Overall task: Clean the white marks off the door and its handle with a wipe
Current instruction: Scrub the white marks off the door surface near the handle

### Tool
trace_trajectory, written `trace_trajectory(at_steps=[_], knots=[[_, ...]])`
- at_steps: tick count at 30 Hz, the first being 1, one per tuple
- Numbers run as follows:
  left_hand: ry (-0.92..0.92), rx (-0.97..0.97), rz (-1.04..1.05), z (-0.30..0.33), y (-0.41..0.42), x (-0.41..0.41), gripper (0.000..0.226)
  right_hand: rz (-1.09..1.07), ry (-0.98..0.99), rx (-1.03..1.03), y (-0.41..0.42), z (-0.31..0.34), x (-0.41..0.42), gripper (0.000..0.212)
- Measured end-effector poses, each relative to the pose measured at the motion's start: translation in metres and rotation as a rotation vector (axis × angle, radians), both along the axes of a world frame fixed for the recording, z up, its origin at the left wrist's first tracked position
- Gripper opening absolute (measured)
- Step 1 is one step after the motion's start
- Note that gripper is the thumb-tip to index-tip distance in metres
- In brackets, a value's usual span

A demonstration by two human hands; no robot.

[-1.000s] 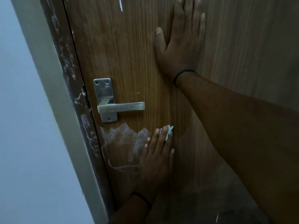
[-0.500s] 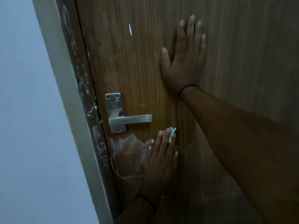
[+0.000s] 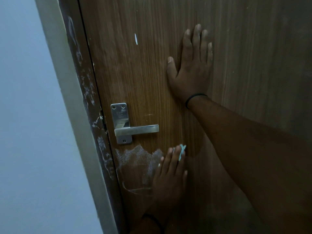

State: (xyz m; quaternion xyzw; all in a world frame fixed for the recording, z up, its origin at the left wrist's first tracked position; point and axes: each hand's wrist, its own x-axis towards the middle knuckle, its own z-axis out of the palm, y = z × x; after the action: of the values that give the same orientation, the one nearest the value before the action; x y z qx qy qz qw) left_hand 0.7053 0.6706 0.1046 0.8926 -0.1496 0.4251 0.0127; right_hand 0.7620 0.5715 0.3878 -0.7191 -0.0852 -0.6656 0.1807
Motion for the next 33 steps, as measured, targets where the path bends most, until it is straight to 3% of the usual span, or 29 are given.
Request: trace_trajectory(at_steps=[10, 19, 23, 29, 33], knots=[[0.109, 0.013, 0.010, -0.022, 0.010, -0.006, 0.064, 0.007, 0.042, -0.049, -0.008, -0.028, 0.004, 0.067], [0.046, -0.089, 0.038, 0.020, 0.006, -0.006, 0.062, 0.003, 0.152, -0.171, -0.035, -0.124, 0.007, 0.069], [0.030, -0.090, 0.062, 0.031, 0.011, -0.002, 0.062, -0.019, 0.162, -0.184, -0.037, -0.127, 0.009, 0.069], [0.082, 0.046, 0.061, -0.023, 0.024, -0.012, 0.068, -0.008, 0.156, -0.181, -0.038, -0.128, 0.008, 0.068], [-0.011, -0.119, 0.120, 0.019, 0.021, -0.002, 0.065, -0.013, 0.165, -0.180, -0.036, -0.127, 0.007, 0.069]])
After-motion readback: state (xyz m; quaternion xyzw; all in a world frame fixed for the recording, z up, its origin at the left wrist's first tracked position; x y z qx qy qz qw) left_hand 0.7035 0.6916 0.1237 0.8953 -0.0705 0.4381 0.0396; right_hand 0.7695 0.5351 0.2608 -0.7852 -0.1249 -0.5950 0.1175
